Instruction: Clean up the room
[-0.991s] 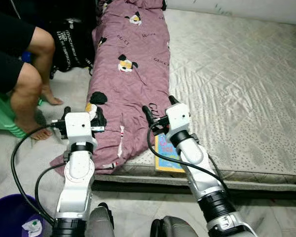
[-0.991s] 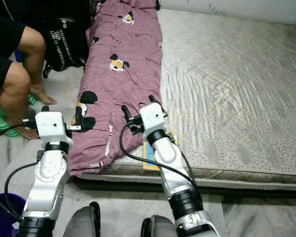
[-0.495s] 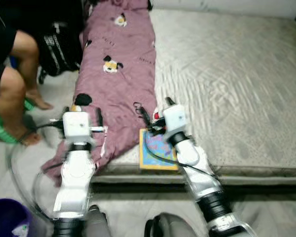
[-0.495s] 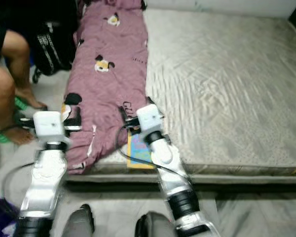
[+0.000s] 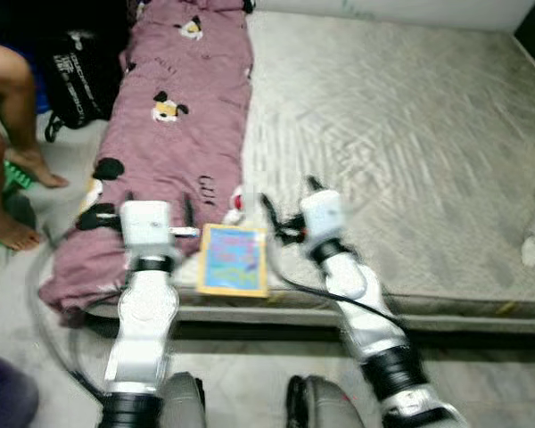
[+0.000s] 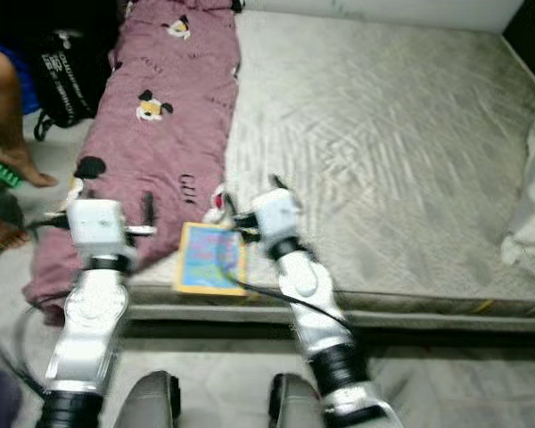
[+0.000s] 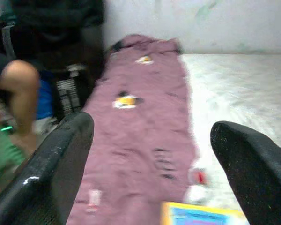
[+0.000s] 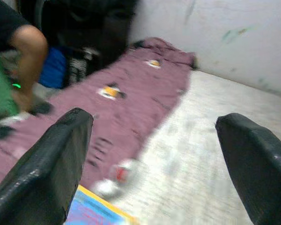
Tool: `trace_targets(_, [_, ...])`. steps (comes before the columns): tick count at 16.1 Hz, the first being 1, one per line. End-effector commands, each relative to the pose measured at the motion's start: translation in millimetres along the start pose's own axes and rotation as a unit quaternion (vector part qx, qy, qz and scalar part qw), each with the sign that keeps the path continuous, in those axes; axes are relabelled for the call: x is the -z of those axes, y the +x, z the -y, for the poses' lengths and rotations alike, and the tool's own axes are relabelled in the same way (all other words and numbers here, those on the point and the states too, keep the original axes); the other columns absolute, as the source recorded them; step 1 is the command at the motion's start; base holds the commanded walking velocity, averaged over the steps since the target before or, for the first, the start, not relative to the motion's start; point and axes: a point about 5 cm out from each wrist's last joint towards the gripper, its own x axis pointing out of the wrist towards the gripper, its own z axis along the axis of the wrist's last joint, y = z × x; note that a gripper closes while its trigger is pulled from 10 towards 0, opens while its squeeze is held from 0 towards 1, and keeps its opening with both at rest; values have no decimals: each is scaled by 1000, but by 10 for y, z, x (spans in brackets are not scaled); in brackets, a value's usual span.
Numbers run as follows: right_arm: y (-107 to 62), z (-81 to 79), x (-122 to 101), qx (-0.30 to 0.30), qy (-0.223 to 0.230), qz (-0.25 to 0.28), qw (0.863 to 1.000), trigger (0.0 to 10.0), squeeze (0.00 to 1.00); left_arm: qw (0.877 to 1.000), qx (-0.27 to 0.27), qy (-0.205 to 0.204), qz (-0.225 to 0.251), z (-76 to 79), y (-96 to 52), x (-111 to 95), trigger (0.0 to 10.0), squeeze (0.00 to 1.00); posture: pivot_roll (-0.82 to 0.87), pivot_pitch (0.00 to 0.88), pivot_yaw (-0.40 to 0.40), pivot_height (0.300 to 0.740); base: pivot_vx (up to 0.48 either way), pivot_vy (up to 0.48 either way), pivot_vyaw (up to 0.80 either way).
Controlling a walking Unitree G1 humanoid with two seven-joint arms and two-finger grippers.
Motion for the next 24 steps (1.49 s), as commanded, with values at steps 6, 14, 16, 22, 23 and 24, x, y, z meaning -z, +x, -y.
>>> trace_targets(6, [31,-66,-21,-4,10,5,1000,10000,0,1000,-11,3,-1,-67,13,3,10000,0,55,167,-71,740,0,-319,0])
trace_targets(14, [45,-51,-16,1,14,5,1000,10000,0,1000,5,-6,12,-44,19,-29,10000,0,53,161,-71,740,31,0,0])
trace_targets(16, [37,30,-45,32,5,16,999,10000,0,1000,-7,-19,2,-76,22,2,10000,0,53,162,-71,740,277,0,0])
trace_targets(22, [-82,353,67,132,13,-17,991,10000,0,999,-21,-42,-23,-166,12,112,10000,0,35,163,-54,740,41,0,0])
trace_targets(23, [-85,345,66,132,13,-17,991,10000,0,999,-21,-41,-24,-171,11,115,10000,0,35,165,-52,740,0,0,0])
trace_targets(24, [-87,338,67,132,13,-17,991,10000,0,999,-22,-42,-24,-177,11,115,10000,0,38,168,-52,740,0,0,0])
